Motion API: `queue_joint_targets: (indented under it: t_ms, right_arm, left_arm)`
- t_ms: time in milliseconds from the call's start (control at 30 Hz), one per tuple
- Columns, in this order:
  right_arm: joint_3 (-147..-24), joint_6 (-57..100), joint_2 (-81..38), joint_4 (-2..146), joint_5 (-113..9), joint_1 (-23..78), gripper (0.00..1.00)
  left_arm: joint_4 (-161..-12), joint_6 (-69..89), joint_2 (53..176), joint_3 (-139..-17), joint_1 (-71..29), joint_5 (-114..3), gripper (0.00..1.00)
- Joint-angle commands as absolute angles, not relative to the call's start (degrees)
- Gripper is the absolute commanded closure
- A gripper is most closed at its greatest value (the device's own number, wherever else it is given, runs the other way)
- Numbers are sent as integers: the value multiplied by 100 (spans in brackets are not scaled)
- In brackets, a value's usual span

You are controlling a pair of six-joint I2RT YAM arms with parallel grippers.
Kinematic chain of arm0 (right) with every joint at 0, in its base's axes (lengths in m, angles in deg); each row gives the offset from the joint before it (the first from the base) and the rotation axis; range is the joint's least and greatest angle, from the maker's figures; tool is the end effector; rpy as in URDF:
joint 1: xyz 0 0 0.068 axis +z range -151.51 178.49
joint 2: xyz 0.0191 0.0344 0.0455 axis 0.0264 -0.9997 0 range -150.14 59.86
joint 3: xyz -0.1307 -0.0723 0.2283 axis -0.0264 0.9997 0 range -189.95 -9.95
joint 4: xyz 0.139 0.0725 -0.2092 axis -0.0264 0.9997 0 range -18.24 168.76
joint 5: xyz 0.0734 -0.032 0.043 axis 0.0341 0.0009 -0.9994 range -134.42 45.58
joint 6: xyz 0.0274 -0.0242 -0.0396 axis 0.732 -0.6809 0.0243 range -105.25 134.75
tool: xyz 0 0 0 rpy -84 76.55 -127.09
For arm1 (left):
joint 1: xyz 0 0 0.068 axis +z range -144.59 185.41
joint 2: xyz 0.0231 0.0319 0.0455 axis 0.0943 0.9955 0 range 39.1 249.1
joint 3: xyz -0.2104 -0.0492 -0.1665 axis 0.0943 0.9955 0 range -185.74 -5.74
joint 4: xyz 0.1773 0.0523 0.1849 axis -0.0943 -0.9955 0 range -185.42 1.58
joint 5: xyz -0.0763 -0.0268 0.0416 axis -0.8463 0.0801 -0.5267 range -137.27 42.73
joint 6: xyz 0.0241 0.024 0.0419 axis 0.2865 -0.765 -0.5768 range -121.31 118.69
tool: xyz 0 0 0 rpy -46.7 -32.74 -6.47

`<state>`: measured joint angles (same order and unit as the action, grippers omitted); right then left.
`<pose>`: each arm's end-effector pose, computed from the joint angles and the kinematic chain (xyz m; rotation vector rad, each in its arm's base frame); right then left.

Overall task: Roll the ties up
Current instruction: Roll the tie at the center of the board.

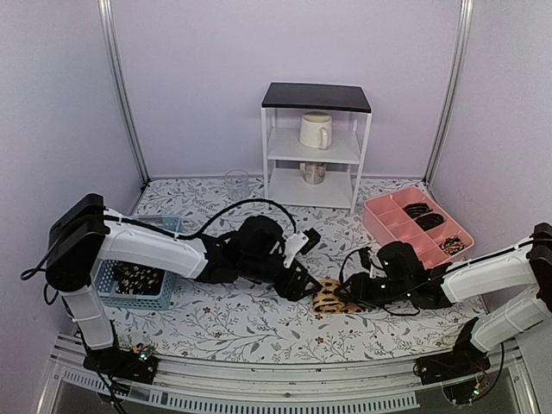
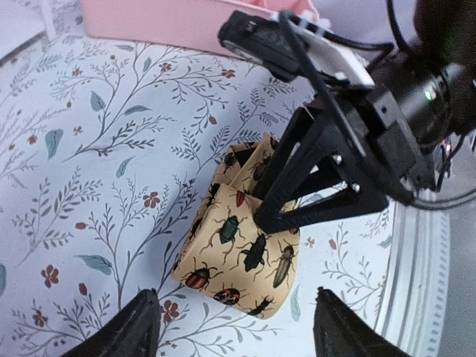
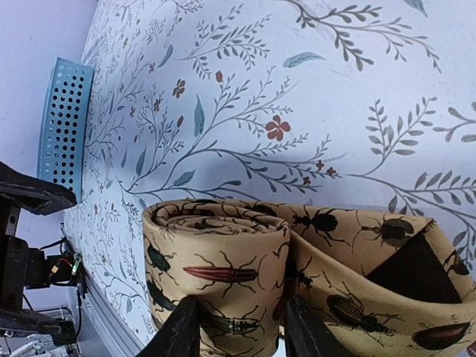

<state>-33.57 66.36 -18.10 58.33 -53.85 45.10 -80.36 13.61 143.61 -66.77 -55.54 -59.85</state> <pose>0.1599 0.1776 0.1362 0.0151 2.5163 1.0039 0.1845 -0.3481 0.1810 1.0398 2.1065 -0.9478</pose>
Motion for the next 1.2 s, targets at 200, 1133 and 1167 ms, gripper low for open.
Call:
queue_joint_targets:
  t_ms: [200,1133,1167]
  right_arm:
    - [-2917,6783,-1709,5252,-5975,4092,62]
    - [-2914,6783,-1794,5250,-5981,3983,64]
    - [-2902,6776,-1799,5232,-5980,3975,64]
  left_arm:
    - [-7695,-1021,14831,-6843,-5611,-6454,7]
    - [-8185,-1990,16285,-8066,-5492,-7888,28]
    - [-8214,-2031,16285,-8058,-5486,-8013,34]
